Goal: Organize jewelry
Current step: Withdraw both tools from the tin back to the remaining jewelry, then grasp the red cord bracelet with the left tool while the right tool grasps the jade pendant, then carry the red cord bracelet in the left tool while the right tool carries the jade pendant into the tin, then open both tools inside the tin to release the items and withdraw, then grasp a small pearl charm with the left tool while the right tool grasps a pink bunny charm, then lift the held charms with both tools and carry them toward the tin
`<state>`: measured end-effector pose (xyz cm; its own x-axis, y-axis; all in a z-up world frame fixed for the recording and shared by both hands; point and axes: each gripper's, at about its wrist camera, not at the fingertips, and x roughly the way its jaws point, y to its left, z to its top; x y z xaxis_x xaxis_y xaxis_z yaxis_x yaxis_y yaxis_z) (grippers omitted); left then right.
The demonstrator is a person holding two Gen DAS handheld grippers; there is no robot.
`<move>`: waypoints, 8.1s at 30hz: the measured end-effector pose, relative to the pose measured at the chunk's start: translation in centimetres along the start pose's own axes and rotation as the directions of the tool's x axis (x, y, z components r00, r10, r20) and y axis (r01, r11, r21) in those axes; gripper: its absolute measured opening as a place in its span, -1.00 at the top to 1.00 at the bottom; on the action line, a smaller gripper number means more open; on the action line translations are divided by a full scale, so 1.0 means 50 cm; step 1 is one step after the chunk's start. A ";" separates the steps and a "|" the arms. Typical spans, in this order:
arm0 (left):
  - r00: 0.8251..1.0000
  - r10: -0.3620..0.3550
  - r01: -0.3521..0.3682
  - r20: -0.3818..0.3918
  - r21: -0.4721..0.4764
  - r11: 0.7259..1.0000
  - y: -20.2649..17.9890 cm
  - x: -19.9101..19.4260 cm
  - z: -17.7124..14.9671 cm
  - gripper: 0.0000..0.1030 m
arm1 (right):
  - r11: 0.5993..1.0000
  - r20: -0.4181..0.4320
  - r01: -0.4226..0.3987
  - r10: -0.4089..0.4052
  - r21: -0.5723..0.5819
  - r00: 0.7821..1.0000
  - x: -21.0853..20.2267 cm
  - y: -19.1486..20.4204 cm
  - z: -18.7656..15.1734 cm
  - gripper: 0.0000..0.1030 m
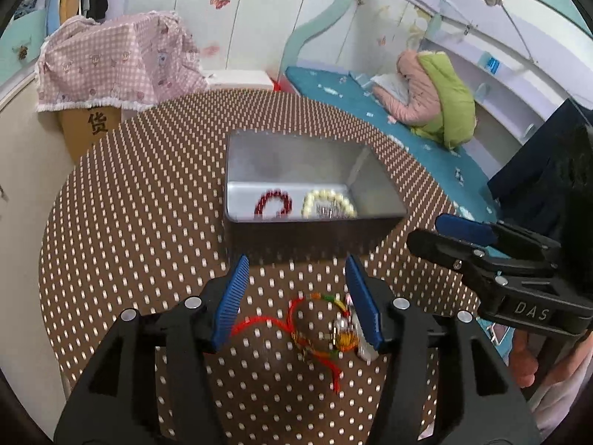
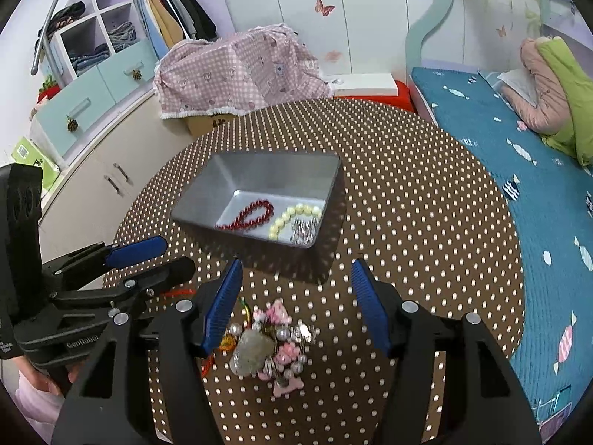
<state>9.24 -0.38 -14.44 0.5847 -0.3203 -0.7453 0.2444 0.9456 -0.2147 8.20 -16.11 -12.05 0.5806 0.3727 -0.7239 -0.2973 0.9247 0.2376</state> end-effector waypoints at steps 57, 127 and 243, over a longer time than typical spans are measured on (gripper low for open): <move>0.997 -0.065 0.067 0.031 -0.075 0.995 0.092 -0.085 -0.052 0.88 | 0.972 -0.140 0.056 -0.090 -0.230 0.986 0.092 0.126 -0.114 0.47; 0.995 -0.104 0.105 0.006 -0.048 0.993 0.053 -0.003 0.202 0.90 | 0.983 0.035 0.057 -0.051 -0.172 0.998 0.065 0.054 0.099 0.46; 0.999 0.012 -0.015 0.049 0.075 0.997 0.067 0.023 -0.068 0.78 | 0.994 -0.150 0.025 -0.041 -0.104 0.988 0.100 0.027 -0.050 0.51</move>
<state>8.12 2.62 -18.16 0.6244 -0.3117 -0.7162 0.2925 0.9435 -0.1556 8.80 -13.19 -16.97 0.4720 0.3187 -0.8220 -0.3601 0.9208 0.1502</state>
